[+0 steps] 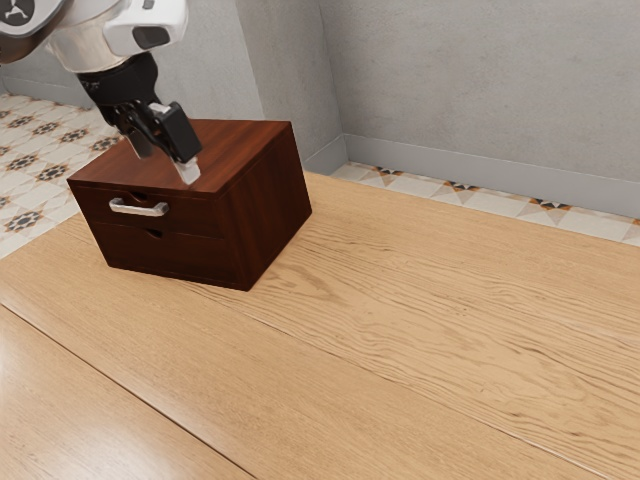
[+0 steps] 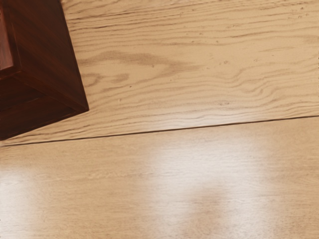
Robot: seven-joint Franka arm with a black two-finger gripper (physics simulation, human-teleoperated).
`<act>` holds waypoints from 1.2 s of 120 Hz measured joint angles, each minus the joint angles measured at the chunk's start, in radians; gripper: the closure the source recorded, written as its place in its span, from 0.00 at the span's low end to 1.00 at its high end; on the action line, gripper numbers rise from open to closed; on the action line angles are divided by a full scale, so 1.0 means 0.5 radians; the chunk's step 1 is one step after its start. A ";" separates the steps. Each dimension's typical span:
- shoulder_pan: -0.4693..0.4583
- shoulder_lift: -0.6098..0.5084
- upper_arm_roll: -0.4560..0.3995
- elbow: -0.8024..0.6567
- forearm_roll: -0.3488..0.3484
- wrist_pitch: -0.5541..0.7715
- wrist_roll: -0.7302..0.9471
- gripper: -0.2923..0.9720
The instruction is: Pull the drawer handle with one arm to open the drawer
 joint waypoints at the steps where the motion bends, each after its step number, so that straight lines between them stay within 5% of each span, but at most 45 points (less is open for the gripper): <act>1: 0.000 0.000 0.000 0.000 0.000 0.007 0.003 0.23; 38: 0.016 -0.026 -0.019 -0.003 -0.060 0.092 0.139 0.23; 71: -0.011 0.032 -0.113 -0.049 -0.171 -0.073 0.898 0.23; 88: -0.064 -0.734 -0.144 -0.884 -0.151 0.194 1.249 0.23; 100: -0.098 -0.874 -0.134 -1.032 -0.135 0.342 1.455 0.23; 111: -0.700 -1.010 0.409 -1.129 0.005 0.421 1.618 0.23; 129: -1.635 -1.507 1.384 -1.312 0.455 0.480 1.836 0.23; 144: -2.030 -1.940 1.986 -1.327 0.844 0.451 1.983 0.23</act>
